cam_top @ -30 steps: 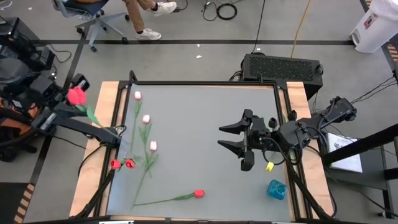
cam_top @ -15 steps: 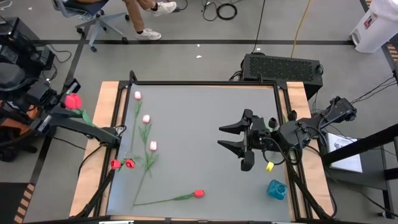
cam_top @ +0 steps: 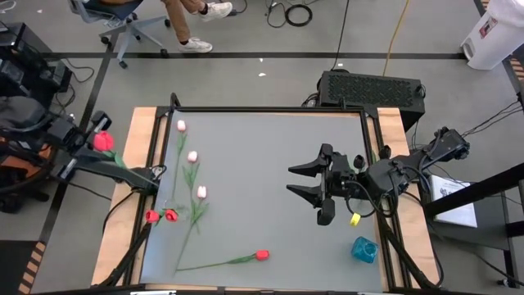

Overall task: Sort flowers into vase by color
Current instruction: Put the right red tulip into the left transparent vase

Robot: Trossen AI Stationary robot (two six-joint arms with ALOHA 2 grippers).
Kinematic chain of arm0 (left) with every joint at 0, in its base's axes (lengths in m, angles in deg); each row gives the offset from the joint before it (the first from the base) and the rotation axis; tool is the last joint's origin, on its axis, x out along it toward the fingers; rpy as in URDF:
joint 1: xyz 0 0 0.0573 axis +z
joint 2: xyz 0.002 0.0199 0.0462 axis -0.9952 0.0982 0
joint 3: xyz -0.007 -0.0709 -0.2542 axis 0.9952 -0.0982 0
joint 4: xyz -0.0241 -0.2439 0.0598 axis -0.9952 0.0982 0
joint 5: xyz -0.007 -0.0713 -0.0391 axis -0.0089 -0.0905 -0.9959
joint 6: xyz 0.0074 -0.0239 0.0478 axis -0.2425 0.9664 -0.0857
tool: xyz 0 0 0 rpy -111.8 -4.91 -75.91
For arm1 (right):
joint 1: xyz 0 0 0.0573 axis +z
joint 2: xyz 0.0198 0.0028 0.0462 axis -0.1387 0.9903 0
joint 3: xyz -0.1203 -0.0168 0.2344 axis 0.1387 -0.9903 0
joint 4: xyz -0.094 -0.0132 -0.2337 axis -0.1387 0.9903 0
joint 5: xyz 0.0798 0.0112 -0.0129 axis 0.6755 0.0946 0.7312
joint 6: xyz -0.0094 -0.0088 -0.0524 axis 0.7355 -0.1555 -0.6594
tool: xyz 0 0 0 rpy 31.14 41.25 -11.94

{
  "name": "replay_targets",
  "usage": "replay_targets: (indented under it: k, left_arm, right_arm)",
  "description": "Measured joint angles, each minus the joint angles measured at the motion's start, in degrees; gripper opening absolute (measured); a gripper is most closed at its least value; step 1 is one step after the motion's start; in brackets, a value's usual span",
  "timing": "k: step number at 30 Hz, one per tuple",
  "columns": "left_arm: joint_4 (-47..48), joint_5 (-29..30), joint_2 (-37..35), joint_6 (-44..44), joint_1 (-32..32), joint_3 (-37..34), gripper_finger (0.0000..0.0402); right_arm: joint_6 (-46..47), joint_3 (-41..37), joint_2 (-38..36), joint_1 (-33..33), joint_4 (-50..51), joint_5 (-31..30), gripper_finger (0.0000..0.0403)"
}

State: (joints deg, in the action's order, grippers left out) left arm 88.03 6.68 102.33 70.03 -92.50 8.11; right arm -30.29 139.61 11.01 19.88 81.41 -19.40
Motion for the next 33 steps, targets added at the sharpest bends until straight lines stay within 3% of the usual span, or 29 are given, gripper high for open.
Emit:
replay_targets:
  k: [16, 33]
  left_arm:
    - [-9.95, -0.09, -6.40, 6.79, 0.00, -16.04, 0.0012]
    - [-11.36, -0.28, -9.80, 8.71, -0.01, -22.06, 0.0012]
  right_arm:
    - [0.00, 0.00, 0.02, 0.00, 0.00, 0.02, 0.0210]
    - [0.00, 0.00, 0.02, 0.00, 0.00, 0.02, 0.0210]
